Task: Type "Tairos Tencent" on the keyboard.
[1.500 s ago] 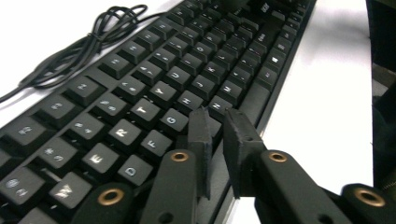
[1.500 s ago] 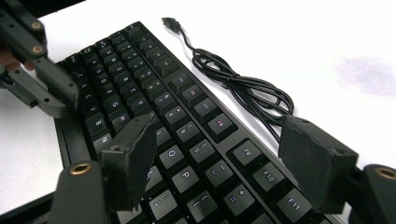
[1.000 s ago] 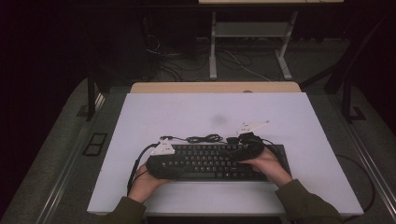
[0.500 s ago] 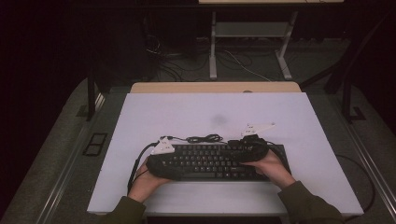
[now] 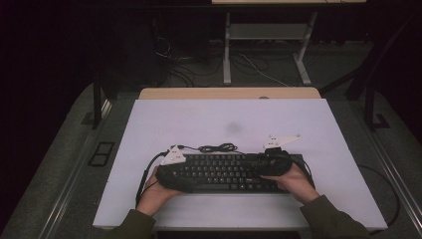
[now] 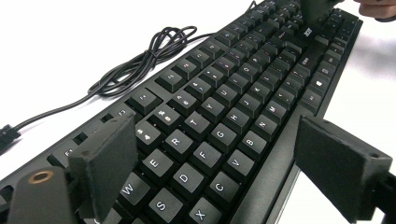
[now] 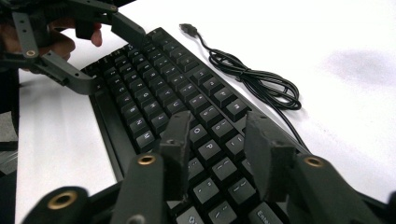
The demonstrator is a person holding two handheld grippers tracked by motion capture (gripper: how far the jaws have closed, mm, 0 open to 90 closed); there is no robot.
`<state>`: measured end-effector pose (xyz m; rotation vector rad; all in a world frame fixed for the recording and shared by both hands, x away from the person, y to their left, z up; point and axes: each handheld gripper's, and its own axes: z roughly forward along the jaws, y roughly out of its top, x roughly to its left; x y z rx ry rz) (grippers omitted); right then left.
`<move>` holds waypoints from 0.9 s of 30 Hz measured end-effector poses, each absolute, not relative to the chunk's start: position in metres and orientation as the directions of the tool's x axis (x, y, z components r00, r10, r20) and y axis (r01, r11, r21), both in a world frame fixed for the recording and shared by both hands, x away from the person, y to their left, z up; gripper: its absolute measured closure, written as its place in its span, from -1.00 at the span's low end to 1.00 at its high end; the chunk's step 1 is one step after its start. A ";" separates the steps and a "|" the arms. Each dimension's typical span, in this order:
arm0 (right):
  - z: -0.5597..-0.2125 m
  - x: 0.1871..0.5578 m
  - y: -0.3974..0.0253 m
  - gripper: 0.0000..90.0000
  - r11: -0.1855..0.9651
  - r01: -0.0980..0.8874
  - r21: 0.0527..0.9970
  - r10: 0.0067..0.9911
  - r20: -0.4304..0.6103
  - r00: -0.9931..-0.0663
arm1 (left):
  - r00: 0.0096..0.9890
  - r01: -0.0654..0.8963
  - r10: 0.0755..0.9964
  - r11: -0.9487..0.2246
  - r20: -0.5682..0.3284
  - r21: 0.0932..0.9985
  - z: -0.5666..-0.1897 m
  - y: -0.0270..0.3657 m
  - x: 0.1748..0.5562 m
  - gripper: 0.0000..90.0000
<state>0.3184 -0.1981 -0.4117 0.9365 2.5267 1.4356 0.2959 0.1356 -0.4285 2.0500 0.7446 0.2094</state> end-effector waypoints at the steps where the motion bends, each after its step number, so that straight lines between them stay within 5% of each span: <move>1: -0.412 0.317 -0.199 0.44 0.372 0.463 0.805 0.545 0.215 -0.811 | 0.801 0.428 0.582 -0.396 -0.138 0.813 -0.429 0.135 0.296 -0.77; 17: -0.415 0.307 -0.213 0.98 0.407 0.465 0.786 0.527 0.213 -0.823 | 0.787 0.448 0.600 -0.393 -0.145 0.803 -0.430 0.137 0.298 -0.95; 27: -0.420 0.300 -0.214 0.99 0.446 0.458 0.769 0.498 0.212 -0.841 | 0.782 0.455 0.603 -0.384 -0.156 0.803 -0.432 0.137 0.299 -0.95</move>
